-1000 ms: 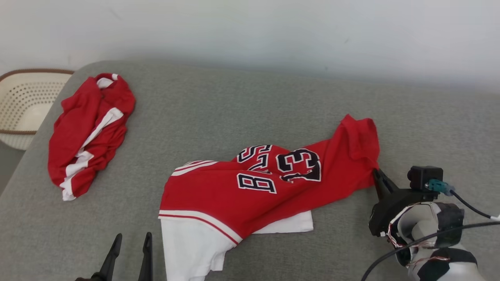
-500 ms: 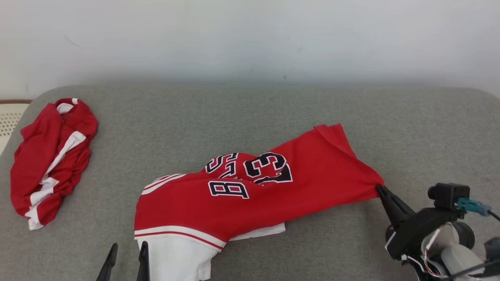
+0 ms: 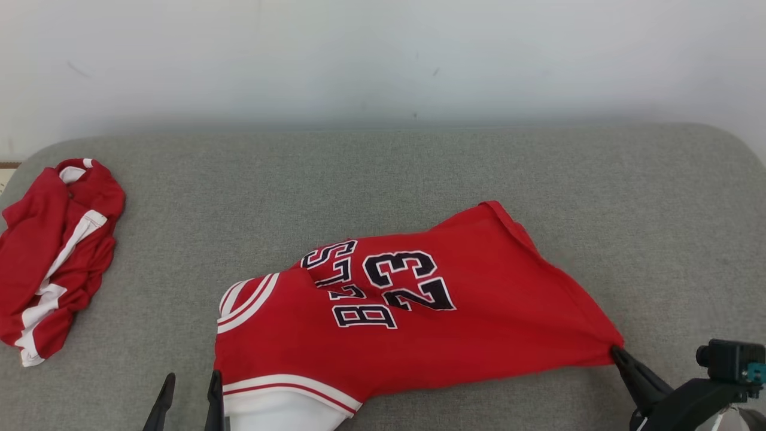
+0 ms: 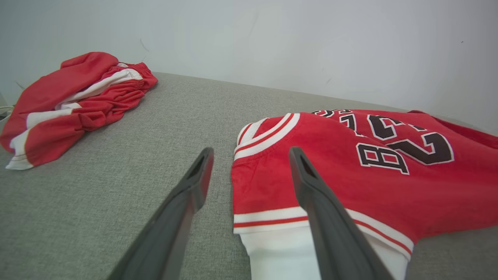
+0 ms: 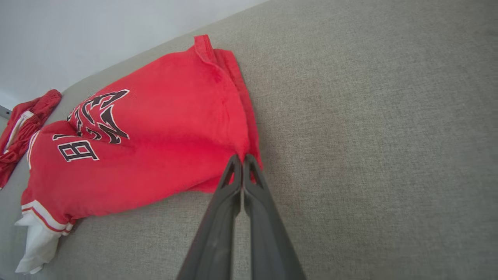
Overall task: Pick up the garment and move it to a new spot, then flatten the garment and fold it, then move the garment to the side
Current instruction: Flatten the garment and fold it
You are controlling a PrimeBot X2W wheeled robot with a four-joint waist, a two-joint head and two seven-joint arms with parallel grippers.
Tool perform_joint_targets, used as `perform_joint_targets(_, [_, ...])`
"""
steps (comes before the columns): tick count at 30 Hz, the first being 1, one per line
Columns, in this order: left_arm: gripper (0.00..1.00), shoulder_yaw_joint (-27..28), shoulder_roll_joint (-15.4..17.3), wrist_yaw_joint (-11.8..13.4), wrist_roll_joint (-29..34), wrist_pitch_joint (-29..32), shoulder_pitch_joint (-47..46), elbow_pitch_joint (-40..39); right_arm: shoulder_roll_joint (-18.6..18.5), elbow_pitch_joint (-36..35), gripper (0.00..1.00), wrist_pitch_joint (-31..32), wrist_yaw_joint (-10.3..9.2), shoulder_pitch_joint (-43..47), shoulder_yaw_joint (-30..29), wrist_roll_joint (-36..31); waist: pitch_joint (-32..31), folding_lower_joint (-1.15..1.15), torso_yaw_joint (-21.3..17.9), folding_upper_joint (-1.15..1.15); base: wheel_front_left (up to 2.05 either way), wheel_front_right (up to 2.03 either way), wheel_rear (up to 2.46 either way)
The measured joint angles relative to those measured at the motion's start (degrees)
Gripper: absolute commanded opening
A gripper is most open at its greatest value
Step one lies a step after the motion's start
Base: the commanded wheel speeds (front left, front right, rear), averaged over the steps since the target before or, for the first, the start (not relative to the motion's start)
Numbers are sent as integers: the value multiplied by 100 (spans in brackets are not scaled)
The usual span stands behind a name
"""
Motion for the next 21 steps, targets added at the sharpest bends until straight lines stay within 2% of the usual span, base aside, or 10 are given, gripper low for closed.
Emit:
perform_joint_targets(1, [100, 0, 2, -1, 0, -1, -4, 9, 32, 29, 4, 13, 0, 36, -47, -155, 16, 0, -3, 0, 0, 0, 0])
perform_joint_targets(2, [100, 0, 2, -3, 0, 0, -7, 19, 98, 44, 39, 7, -1, 60, -125, -212, 31, 0, -4, 0, 0, 0, 0])
perform_joint_targets(3, [100, -1, 1, -31, 0, 0, -14, 32, 172, 54, 100, 3, -1, 80, -169, -247, 43, 0, -2, 0, 0, 0, 0])
perform_joint_targets(9, [100, 20, 2, -38, 2, -1, -35, 70, 423, -22, 100, -64, -1, 101, -344, -538, 51, 1, 25, 0, 0, 0, 0])
perform_joint_targets(16, [100, 42, 2, -46, 2, -1, -35, 84, 570, -166, 100, -564, -1, -26, -648, -910, 23, 1, 68, 0, 0, 0, 0])
perform_joint_targets(21, [100, 13, 2, -48, 2, -1, -37, 97, 645, 36, 100, -812, -1, -133, -658, -1352, 1, 1, 130, 0, 0, 0, 0])
